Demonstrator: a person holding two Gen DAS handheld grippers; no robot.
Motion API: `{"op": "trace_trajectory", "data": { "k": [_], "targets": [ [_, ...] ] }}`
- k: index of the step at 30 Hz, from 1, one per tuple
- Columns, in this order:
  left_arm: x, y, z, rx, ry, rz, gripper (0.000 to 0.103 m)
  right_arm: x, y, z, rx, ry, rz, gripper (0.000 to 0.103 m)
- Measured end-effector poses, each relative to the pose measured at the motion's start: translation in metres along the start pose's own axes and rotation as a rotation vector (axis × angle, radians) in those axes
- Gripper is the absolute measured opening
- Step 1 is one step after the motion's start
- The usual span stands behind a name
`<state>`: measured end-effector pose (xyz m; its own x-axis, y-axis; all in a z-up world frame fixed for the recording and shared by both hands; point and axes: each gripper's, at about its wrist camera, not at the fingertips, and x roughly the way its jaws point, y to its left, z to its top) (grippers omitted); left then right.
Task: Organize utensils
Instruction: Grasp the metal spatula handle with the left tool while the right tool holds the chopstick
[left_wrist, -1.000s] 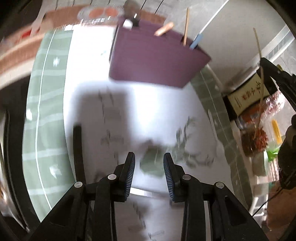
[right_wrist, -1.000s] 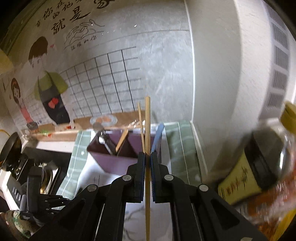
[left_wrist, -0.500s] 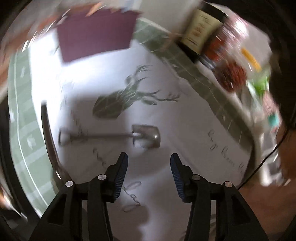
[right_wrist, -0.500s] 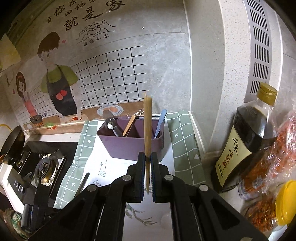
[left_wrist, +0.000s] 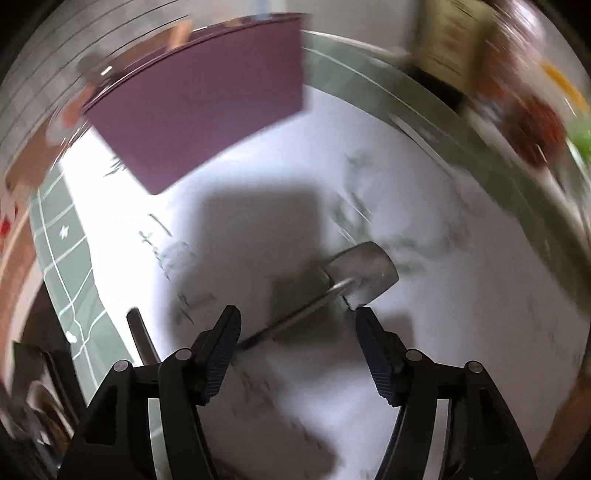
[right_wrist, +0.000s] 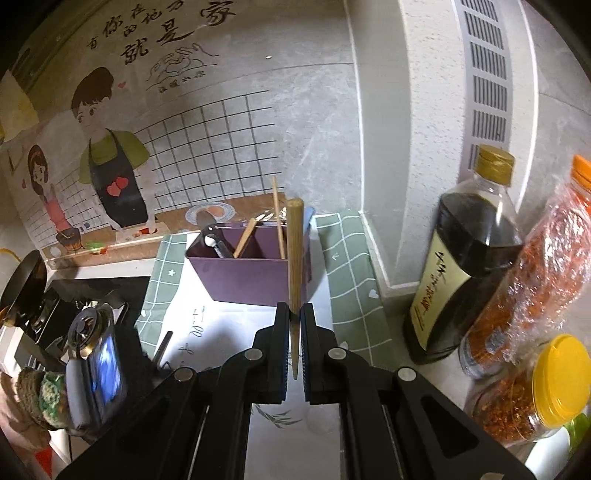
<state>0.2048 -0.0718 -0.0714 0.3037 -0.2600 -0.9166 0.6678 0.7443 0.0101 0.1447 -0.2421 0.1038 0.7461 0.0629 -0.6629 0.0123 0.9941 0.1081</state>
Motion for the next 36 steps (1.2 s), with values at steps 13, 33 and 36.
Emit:
{"op": "trace_trajectory", "data": {
  "k": [13, 33, 36],
  "targets": [
    [-0.007, -0.007, 0.005, -0.132, 0.086, -0.294, 0.066, 0.018, -0.019, -0.001, 0.019, 0.038, -0.005, 0.006],
    [0.019, -0.015, 0.047, -0.136, 0.038, -0.082, 0.033, 0.024, -0.024, 0.001, 0.009, 0.056, 0.009, 0.006],
    [-0.005, -0.007, 0.037, -0.194, -0.061, -0.123, 0.033, 0.025, -0.019, 0.003, -0.007, 0.063, 0.017, 0.006]
  ]
}}
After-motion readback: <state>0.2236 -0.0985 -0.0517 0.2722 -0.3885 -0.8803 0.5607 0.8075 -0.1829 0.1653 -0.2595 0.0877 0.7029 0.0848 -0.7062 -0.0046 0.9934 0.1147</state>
